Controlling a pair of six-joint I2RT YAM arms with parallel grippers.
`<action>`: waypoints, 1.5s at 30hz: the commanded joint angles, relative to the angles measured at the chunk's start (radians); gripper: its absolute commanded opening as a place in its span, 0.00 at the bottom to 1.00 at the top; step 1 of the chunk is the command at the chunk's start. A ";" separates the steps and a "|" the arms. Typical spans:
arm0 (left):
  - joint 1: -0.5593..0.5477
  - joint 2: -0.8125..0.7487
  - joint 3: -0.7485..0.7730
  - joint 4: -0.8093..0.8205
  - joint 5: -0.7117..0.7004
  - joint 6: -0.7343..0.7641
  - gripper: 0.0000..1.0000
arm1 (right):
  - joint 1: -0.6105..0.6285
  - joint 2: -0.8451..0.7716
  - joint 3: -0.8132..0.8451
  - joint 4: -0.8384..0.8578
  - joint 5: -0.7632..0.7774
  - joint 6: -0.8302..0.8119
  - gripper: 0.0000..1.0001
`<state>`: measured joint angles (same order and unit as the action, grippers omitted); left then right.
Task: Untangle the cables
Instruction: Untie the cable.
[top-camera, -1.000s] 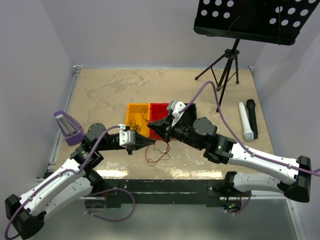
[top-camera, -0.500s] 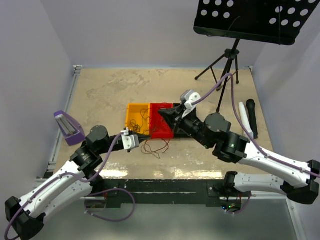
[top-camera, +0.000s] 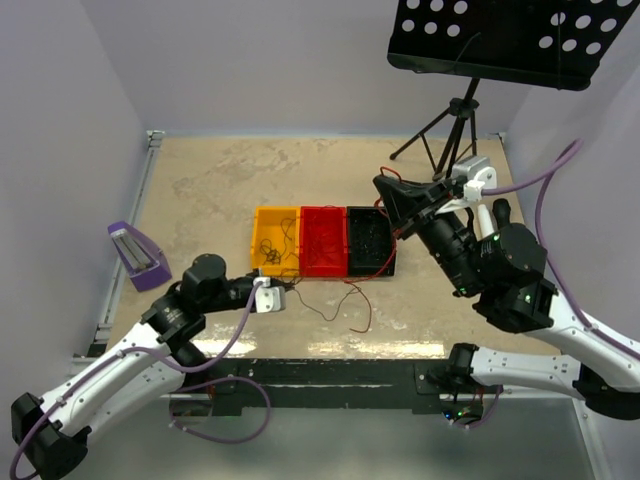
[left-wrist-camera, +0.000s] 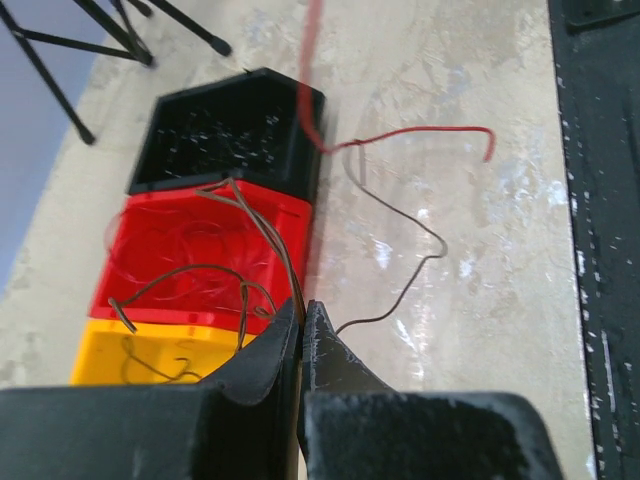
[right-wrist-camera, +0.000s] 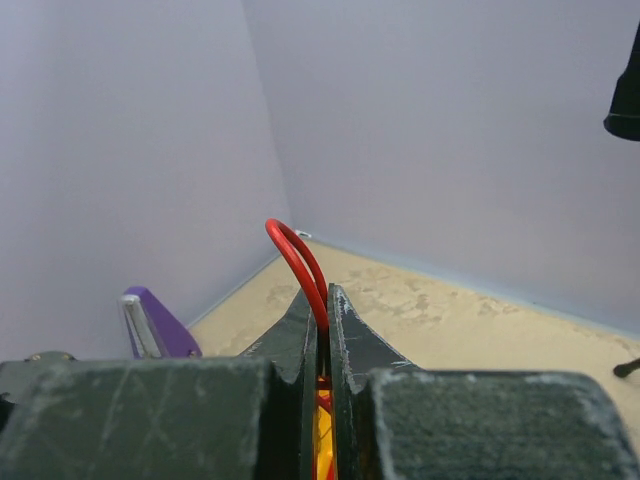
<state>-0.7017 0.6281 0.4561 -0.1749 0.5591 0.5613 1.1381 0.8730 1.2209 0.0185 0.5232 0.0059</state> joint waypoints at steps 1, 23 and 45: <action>-0.001 0.001 0.142 -0.015 -0.051 0.072 0.00 | 0.000 -0.029 0.037 -0.017 0.055 -0.035 0.00; 0.005 -0.043 0.096 0.037 -0.692 0.284 0.00 | 0.000 -0.212 0.239 -0.095 0.279 -0.136 0.00; 0.013 -0.237 -0.154 -0.251 -0.725 0.379 0.00 | 0.000 -0.230 0.451 0.170 0.514 -0.472 0.00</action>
<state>-0.6941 0.4454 0.3630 -0.3275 -0.1574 0.8982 1.1301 0.6785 1.6230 0.0437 0.9619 -0.3401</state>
